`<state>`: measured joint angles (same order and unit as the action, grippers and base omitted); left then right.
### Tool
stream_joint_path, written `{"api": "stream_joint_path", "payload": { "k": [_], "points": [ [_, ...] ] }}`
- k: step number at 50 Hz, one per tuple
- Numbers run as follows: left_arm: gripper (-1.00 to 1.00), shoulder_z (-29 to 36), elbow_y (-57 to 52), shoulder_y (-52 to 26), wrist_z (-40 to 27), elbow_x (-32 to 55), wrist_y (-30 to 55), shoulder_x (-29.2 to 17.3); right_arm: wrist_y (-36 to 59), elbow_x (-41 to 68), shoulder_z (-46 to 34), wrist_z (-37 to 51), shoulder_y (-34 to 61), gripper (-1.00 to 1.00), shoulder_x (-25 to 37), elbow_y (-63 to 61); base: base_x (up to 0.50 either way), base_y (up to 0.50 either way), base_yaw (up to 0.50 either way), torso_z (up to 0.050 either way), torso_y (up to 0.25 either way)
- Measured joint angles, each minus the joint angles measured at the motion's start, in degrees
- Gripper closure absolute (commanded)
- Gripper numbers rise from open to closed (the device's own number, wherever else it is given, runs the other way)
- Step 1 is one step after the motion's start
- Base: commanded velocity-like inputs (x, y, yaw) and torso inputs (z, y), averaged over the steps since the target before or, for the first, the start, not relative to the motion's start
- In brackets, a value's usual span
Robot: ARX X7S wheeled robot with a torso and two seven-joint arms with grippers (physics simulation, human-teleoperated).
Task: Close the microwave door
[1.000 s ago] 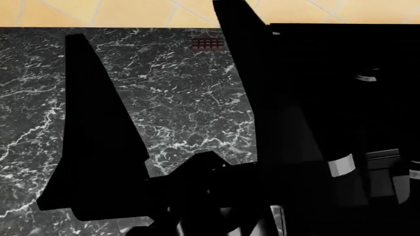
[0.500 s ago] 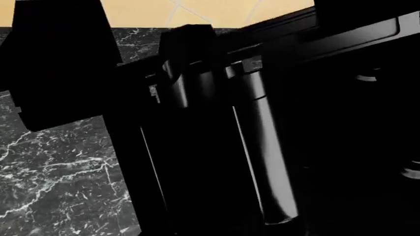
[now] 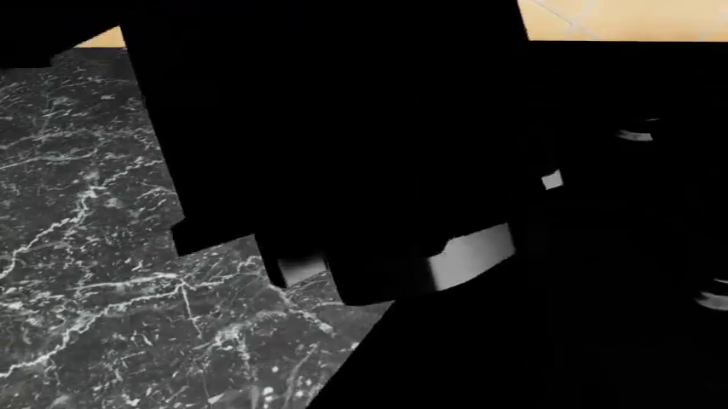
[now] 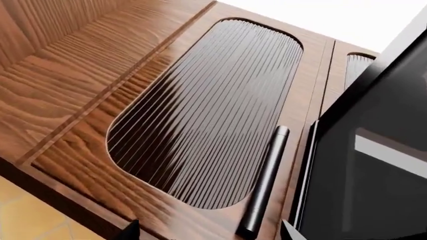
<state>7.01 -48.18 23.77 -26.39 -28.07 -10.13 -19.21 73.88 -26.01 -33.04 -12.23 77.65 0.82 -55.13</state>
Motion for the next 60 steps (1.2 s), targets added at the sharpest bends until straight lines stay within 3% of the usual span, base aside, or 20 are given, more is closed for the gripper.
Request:
{"api": "stream_joint_path", "payload": {
  "k": [34, 60],
  "points": [
    [-1.00, 0.55, -0.20, 0.01, -0.20, -0.15, 0.27, -0.46, 5.35, 11.35, 6.32, 0.36, 24.63, -1.00, 3.08, 14.01, 0.00, 0.00, 0.00, 0.000, 0.000],
    [-1.00, 0.55, -0.43, -0.38, -0.09, 0.32, 0.82, -0.99, -3.60, 14.44, 11.40, 0.73, 28.56, -1.00, 5.62, 29.07, 0.00, 0.00, 0.00, 0.000, 0.000]
  ]
}}
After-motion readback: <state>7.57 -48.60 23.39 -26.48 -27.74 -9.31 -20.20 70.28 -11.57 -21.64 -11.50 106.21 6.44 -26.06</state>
